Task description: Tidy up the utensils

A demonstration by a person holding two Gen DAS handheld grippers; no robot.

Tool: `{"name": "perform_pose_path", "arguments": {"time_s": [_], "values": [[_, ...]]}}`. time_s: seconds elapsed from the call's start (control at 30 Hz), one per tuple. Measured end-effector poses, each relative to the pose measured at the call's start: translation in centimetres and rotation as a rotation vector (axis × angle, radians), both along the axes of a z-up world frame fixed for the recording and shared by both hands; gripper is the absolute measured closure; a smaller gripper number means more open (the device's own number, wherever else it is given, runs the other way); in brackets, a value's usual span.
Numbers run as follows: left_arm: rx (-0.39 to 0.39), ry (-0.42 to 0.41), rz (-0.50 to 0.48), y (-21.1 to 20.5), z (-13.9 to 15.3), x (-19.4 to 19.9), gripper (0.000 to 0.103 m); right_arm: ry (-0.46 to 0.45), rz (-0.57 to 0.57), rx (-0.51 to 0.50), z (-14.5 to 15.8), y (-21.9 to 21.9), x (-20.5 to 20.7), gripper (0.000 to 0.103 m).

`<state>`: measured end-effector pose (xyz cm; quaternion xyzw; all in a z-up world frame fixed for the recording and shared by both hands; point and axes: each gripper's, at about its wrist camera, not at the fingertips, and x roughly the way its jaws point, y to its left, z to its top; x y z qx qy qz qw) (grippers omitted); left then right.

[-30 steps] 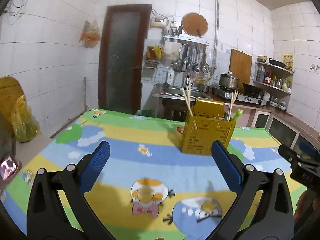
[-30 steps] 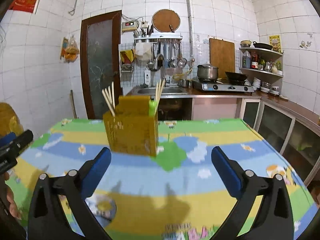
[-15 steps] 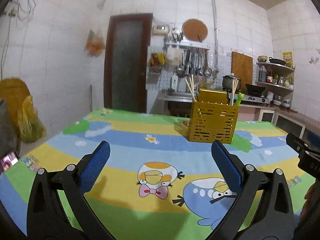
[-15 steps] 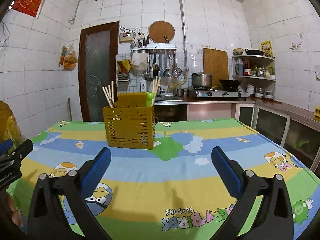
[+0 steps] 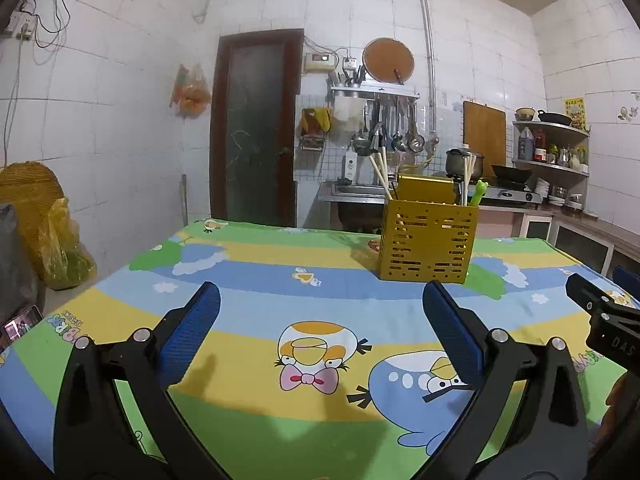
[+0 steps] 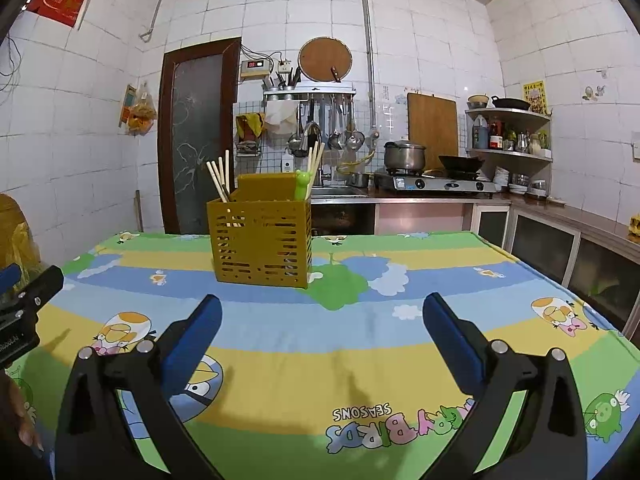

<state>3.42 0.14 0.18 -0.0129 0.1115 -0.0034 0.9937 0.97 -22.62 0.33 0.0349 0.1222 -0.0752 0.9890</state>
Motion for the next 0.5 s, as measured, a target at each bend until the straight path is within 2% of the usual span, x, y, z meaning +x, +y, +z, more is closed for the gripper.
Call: {"name": "perform_pose_path", "arguments": {"time_s": [0.5], "values": [[0.01,-0.006,0.02,0.13,0.17,-0.27,0.005,-0.006,-0.015,0.008,0.0,-0.45,-0.41,0.005]]}}
